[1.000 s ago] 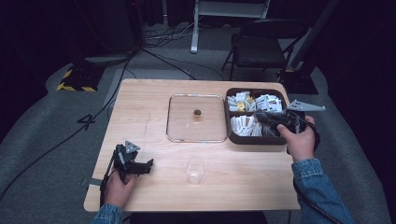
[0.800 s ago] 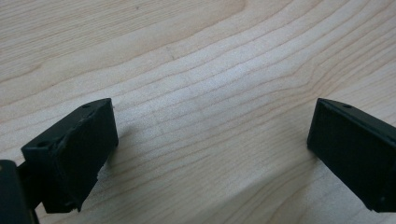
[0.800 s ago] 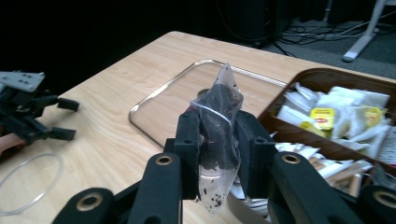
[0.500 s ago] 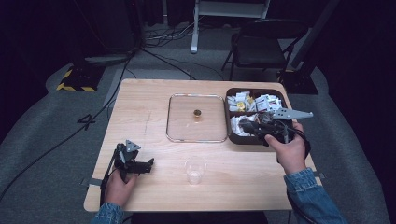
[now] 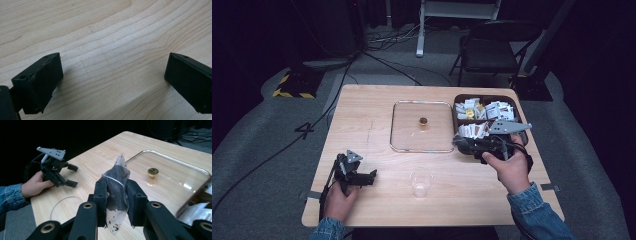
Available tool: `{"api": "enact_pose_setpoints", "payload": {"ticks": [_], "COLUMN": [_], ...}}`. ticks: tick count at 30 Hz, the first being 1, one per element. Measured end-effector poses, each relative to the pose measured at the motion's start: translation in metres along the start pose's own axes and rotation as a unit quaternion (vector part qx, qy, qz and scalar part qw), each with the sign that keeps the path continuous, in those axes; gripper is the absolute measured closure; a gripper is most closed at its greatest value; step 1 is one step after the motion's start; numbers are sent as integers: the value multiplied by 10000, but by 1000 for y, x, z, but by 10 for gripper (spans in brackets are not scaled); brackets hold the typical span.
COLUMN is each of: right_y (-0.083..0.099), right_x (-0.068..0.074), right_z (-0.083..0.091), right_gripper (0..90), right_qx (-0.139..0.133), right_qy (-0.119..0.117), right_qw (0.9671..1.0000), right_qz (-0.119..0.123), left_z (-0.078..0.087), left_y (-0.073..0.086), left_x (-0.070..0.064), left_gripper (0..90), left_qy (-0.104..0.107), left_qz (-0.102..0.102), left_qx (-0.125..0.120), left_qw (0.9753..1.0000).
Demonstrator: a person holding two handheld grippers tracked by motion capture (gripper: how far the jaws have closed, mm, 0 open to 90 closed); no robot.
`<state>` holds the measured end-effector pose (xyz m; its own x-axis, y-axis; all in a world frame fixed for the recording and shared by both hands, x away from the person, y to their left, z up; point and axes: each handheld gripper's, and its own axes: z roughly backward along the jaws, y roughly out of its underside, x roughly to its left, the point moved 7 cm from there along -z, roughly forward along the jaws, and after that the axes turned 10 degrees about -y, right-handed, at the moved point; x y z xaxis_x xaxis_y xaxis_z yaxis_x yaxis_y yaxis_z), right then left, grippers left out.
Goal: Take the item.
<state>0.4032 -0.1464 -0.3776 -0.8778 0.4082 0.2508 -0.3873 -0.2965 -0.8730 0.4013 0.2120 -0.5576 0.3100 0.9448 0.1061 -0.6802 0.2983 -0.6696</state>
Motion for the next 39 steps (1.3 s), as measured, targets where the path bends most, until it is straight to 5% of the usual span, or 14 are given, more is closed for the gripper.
{"api": "enact_pose_setpoints", "payload": {"ticks": [18,39], "right_y": [2,32], "right_x": [39,56], "right_z": [-38,-79], "right_gripper": [730,729], "right_qx": [181,698], "right_qy": [-535,-757], "right_qw": [9983,9943], "right_qz": [114,271], "left_z": [0,0], "left_y": [0,0], "left_x": [0,0], "left_gripper": [21,21], "left_qy": [-1,-1], "left_qz": [-10,-10], "left_qx": [6,8], "left_qw": [10000,10000]}}
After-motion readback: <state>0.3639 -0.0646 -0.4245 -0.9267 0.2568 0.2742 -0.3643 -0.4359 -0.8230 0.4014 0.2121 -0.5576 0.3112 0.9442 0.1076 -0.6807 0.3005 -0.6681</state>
